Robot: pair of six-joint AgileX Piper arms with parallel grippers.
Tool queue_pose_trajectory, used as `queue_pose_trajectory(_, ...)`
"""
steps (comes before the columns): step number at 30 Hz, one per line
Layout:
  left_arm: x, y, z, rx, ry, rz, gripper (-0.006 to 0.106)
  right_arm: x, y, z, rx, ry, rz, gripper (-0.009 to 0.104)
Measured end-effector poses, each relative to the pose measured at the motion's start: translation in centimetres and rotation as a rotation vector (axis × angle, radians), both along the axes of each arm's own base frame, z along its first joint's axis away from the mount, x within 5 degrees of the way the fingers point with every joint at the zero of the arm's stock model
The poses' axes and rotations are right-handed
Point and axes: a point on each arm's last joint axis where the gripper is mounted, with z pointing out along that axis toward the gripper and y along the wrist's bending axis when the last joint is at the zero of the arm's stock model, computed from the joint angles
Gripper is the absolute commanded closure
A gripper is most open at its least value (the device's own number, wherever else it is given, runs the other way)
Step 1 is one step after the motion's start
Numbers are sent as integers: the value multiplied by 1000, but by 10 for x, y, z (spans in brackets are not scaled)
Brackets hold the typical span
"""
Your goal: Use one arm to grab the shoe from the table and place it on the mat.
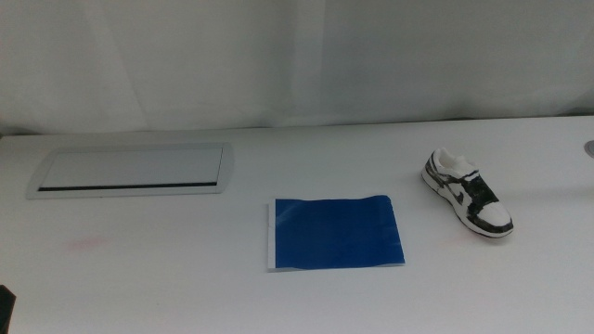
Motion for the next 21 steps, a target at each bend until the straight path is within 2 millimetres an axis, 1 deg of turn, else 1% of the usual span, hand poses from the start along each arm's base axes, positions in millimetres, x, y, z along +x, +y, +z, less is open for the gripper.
queue_pose_trajectory(3, 0, 0, 0, 0, 0, 0, 103, 21, 3, 14, -62, 81, 11, -8)
queue_pose_trajectory(6, 0, 0, 0, 0, 0, 0, 103, 48, 9, 27, -127, 164, 33, -8)
queue_pose_trajectory(10, 0, 0, 0, 0, 0, 0, 103, 96, 20, 30, -217, 307, 101, -8)
queue_pose_trajectory(12, 0, 0, 0, 0, 0, 0, 103, 118, 26, 30, -239, 348, 136, -8)
queue_pose_trajectory(13, 0, 0, 0, 0, 0, 0, 103, 133, 30, 26, -257, 381, 161, -8)
queue_pose_trajectory(14, 0, 0, 0, 0, 0, 0, 103, 155, 35, 23, -278, 415, 197, -8)
queue_pose_trajectory(15, 0, 0, 0, 0, 0, 0, 103, 166, 38, 19, -288, 435, 216, -8)
queue_pose_trajectory(19, 0, 0, 0, 0, 0, 0, 103, 204, 47, 1, -340, 505, 278, -8)
queue_pose_trajectory(21, 0, 0, 0, 0, 0, 0, 103, 218, 50, -10, -363, 530, 307, -8)
